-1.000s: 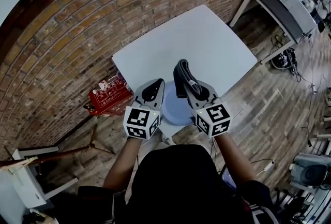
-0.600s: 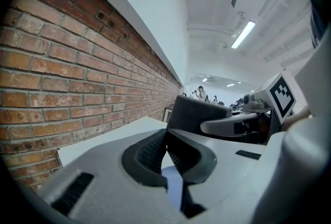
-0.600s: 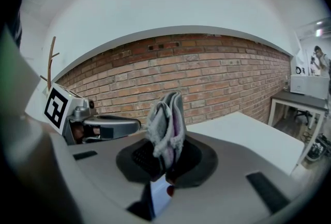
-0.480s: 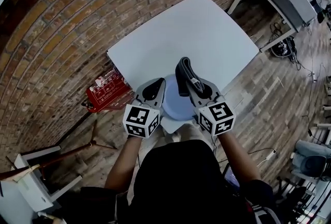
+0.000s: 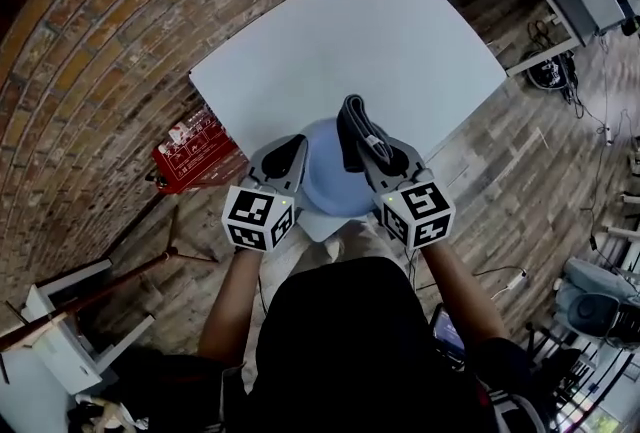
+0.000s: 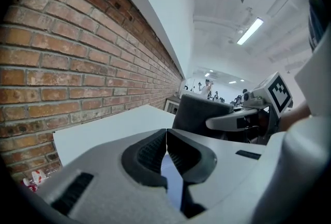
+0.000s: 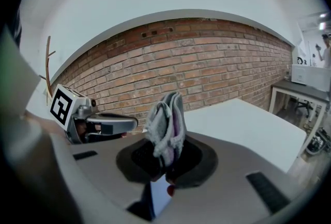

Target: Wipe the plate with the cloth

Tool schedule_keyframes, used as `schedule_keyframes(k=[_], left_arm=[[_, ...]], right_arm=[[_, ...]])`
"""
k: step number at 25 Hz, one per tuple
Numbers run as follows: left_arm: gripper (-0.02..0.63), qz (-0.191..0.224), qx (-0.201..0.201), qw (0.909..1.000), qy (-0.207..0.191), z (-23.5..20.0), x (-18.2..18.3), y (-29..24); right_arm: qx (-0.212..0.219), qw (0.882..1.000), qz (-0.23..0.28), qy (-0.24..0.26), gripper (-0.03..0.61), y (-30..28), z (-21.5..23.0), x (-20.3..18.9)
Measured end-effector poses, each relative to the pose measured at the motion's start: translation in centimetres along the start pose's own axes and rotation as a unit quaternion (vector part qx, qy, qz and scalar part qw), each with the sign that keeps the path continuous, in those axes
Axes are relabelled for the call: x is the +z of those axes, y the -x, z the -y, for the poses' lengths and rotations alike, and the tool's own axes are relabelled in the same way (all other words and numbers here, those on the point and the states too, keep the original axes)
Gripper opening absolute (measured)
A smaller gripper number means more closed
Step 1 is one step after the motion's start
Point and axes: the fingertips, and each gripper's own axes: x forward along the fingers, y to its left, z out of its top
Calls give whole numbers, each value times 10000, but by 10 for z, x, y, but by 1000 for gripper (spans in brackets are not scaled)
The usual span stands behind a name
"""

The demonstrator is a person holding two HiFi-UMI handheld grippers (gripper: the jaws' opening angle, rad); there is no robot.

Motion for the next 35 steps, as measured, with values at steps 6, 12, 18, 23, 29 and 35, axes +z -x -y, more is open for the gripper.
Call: schedule_keyframes(k=[6,12,18,23,29,35], left_arm=[[18,-352,-186,9991,161,-2,-35,-14],[18,-713,-176,9970,246,-6,-69,-25],[18,-1053,-114,9942,167,-21,-100,-29],[20,-1297,-61,9915,22,-27,-119,-33],[20,-1381,-101,9902,176,-31,-131,-42],[20,-1455,-1,9892,169,-38,-137,-48]], right_arm=[[55,9997,-241,-57,51,-10,13,-19],[92,9989,-452,-113,51,-19,21,-41],[100,9979,-625,-112,51,-31,25,-62],[42,9973,-695,-232,51,-32,31,-74],[49,9952,-946,-249,51,-35,33,-96],[54,9950,-969,-229,51,-39,35,-104]])
